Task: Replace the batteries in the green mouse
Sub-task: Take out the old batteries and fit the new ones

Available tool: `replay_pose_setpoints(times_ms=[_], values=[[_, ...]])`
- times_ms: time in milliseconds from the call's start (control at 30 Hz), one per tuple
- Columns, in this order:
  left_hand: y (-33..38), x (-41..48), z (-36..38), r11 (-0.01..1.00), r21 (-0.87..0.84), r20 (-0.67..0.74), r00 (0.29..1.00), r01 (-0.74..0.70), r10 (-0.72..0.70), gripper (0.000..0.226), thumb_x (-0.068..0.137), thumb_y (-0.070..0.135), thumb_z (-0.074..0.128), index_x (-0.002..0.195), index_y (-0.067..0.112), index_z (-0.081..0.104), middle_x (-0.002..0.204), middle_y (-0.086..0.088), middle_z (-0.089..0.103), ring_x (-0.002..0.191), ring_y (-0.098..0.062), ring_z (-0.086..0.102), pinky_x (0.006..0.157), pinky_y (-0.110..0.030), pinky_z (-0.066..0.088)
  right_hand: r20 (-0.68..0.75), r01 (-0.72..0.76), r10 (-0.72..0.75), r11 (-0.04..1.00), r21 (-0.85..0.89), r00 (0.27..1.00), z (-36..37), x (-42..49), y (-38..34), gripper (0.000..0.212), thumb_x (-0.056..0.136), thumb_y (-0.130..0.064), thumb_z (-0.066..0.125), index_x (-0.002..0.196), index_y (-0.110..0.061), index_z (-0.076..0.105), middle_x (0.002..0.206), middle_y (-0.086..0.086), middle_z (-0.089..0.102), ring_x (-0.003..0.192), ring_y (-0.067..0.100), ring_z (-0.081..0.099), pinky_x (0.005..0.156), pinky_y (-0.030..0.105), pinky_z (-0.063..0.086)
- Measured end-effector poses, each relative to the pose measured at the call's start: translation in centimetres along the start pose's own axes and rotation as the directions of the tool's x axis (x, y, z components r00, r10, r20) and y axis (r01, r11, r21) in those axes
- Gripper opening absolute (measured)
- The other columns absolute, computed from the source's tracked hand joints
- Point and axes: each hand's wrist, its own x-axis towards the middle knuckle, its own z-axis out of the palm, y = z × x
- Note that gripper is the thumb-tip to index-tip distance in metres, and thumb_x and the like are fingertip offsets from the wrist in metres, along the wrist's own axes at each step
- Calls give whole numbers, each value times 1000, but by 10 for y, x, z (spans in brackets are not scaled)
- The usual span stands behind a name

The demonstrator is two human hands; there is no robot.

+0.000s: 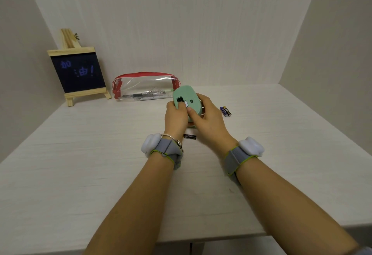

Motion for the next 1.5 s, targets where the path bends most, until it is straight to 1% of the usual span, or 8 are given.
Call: replay_pose_setpoints(times_ms=[267, 467, 633, 833, 1000, 1133, 1333, 1500], values=[[-1, 0, 0, 980, 144, -3, 990, -139, 141, 34, 100, 21, 38, 128, 4, 49, 127, -16, 59, 114, -32, 59, 91, -36, 51, 14, -42, 42, 998, 38, 999, 1, 0, -1, 42, 89, -26, 56, 129, -17, 45, 122, 5, 60, 108, 20, 58, 91, 45, 51], [-3, -1, -3, 966, 170, 68, 980, -197, 187, 37, 97, 13, 42, 133, 9, 51, 127, -12, 62, 113, -29, 61, 98, -43, 50, 20, -73, 72, 995, 66, 997, 1, 1, -2, 37, 91, -19, 52, 127, -17, 48, 122, 5, 59, 110, 21, 55, 97, 43, 47], [-3, -1, -2, 979, 102, 59, 984, -174, 169, 37, 96, 13, 43, 133, 14, 48, 124, -9, 63, 107, -26, 63, 72, -26, 55, 13, -98, 97, 988, 116, 995, 1, 1, -3, 39, 91, -19, 53, 129, -15, 46, 124, 5, 58, 110, 19, 56, 97, 43, 47], [-2, 1, -3, 998, -11, -3, 998, -64, 64, 29, 85, 14, 55, 111, 21, 44, 101, -7, 65, 94, -30, 67, 83, -44, 57, -36, -135, 141, 983, 126, 989, -1, 1, -3, 59, 89, -27, 58, 141, -16, 30, 115, 0, 56, 105, 19, 59, 93, 37, 50], [-3, 4, -7, 999, -44, -6, 1000, -22, 22, 38, 72, 15, 70, 105, 3, 55, 95, -9, 67, 75, -15, 66, 70, -29, 61, -141, -146, 171, 974, 171, 975, -5, 5, -1, 58, 86, -22, 62, 138, -15, 35, 129, 7, 53, 107, 15, 55, 94, 27, 47], [-3, -1, -2, 990, -141, 20, 1000, -1, 4, 46, 78, 6, 68, 118, 12, 44, 99, -1, 60, 82, -15, 67, 71, -26, 60, -182, -155, 200, 960, 234, 963, -9, 6, -3, 49, 91, -23, 57, 135, -13, 39, 134, 6, 50, 107, 9, 49, 75, -2, 39], [-6, 0, -1, 973, -230, -8, 1000, 26, -28, 65, 54, 23, 72, 114, 1, 59, 108, -16, 69, 89, -25, 72, 68, -30, 60, -22, -296, 316, 908, 297, 948, -2, 6, 0, 44, 82, -27, 60, 124, -18, 49, 86, 0, 67, 96, 22, 65, 93, 42, 50], [-5, -1, -2, 984, -174, 26, 999, 24, -20, 59, 63, 16, 74, 117, 1, 54, 113, -15, 66, 94, -26, 70, 63, -28, 60, -47, -248, 270, 929, 275, 962, -3, 5, 2, 38, 84, -15, 59, 122, -15, 52, 73, -7, 58, 77, 6, 60, 74, 18, 48]])
